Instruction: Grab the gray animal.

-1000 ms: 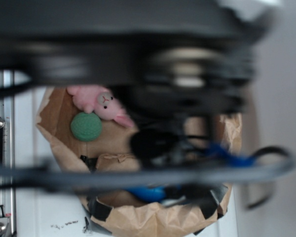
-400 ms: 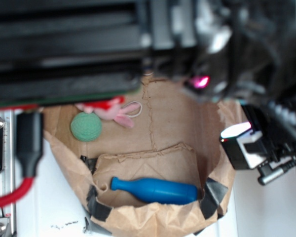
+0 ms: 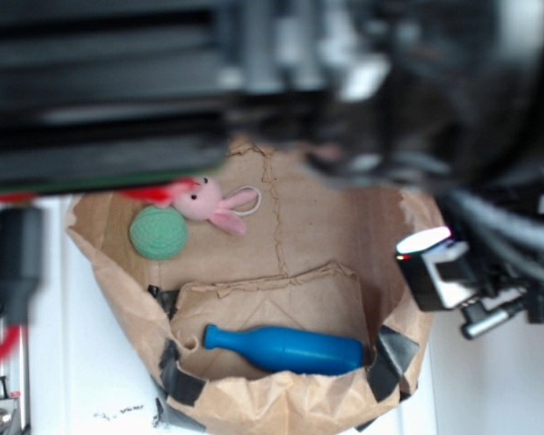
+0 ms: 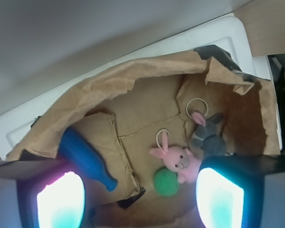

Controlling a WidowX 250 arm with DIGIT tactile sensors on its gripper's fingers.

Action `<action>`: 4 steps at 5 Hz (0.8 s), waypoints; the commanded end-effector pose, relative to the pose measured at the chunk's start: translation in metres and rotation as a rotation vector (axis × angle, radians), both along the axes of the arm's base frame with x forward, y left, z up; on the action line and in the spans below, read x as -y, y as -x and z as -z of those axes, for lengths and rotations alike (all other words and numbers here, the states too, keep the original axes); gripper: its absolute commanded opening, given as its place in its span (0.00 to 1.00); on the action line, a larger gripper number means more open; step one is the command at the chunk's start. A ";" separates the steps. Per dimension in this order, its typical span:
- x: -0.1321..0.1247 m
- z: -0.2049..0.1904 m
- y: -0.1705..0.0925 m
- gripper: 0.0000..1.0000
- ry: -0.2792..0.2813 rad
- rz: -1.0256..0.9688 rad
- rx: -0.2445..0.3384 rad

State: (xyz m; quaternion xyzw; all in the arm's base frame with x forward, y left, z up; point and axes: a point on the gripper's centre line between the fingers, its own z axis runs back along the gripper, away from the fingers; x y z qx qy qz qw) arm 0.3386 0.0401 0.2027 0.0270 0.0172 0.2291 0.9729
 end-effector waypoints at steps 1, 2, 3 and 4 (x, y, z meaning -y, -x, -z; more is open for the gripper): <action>-0.030 0.022 0.046 1.00 -0.055 0.061 0.236; -0.035 0.045 0.050 1.00 -0.083 0.095 0.272; -0.036 0.066 0.041 1.00 -0.118 0.074 0.225; -0.038 0.092 0.029 1.00 -0.190 0.037 0.199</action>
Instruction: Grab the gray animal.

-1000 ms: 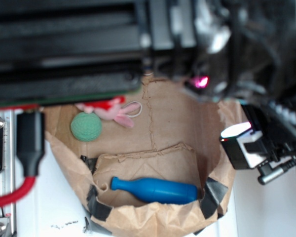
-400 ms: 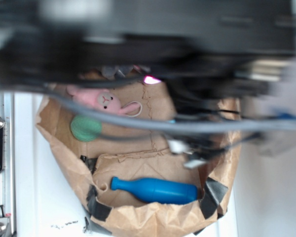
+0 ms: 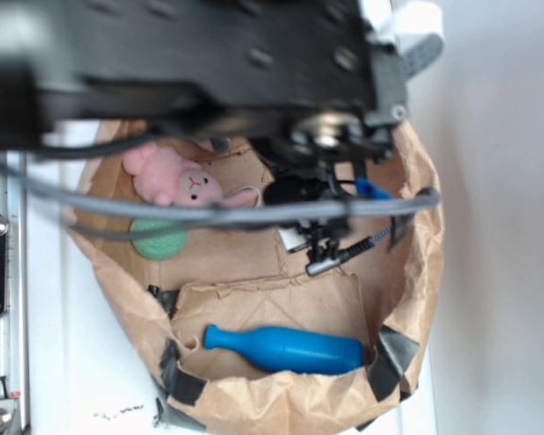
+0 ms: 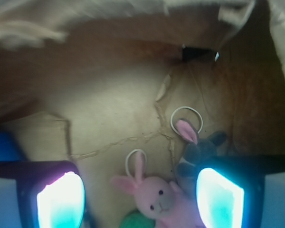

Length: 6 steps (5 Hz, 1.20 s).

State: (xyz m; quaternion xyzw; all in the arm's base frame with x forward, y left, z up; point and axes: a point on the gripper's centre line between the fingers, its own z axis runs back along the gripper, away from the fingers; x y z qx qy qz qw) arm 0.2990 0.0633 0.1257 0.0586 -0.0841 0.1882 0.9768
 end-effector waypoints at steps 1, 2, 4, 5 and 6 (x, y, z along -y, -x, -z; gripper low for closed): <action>-0.014 0.026 -0.010 1.00 -0.127 -0.067 0.029; -0.021 0.043 0.000 1.00 -0.177 -0.099 0.029; -0.038 0.033 0.028 1.00 -0.168 -0.146 0.023; -0.053 0.046 0.021 1.00 -0.185 -0.180 0.008; -0.063 0.062 0.014 1.00 -0.209 -0.201 0.029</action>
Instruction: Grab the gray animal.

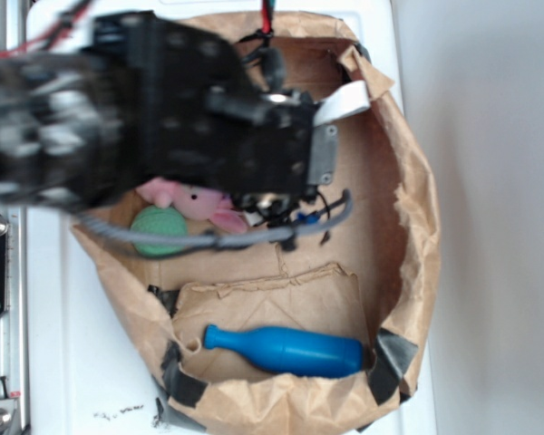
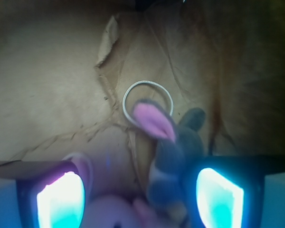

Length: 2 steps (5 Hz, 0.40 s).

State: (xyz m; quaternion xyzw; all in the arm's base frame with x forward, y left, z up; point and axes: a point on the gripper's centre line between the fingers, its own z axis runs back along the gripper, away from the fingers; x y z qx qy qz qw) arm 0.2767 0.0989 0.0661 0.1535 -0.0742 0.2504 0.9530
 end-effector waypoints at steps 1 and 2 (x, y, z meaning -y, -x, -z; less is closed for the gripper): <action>-0.033 0.008 -0.013 1.00 -0.052 -0.080 0.074; -0.031 0.028 -0.013 1.00 -0.151 -0.071 0.073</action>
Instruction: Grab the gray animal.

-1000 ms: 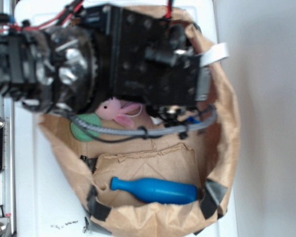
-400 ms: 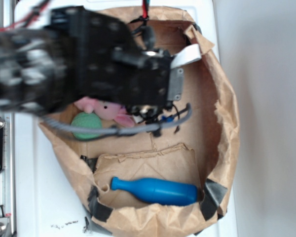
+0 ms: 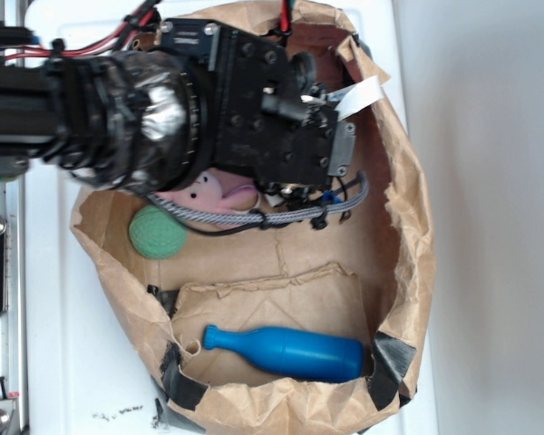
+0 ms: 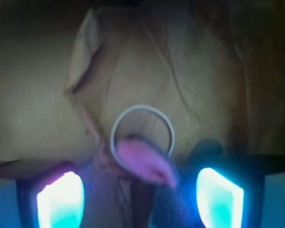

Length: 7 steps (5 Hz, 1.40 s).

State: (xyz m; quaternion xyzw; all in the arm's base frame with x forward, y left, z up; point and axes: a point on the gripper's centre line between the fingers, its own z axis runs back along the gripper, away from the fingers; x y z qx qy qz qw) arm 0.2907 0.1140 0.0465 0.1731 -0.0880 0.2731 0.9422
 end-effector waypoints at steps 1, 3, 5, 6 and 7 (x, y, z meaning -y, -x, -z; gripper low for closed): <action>-0.008 0.035 0.008 1.00 -0.225 0.072 0.040; -0.004 0.023 0.019 0.00 -0.133 0.170 0.094; -0.004 0.007 0.023 1.00 -0.060 0.193 0.111; -0.004 0.007 0.023 1.00 -0.060 0.193 0.111; -0.004 0.007 0.023 1.00 -0.060 0.193 0.111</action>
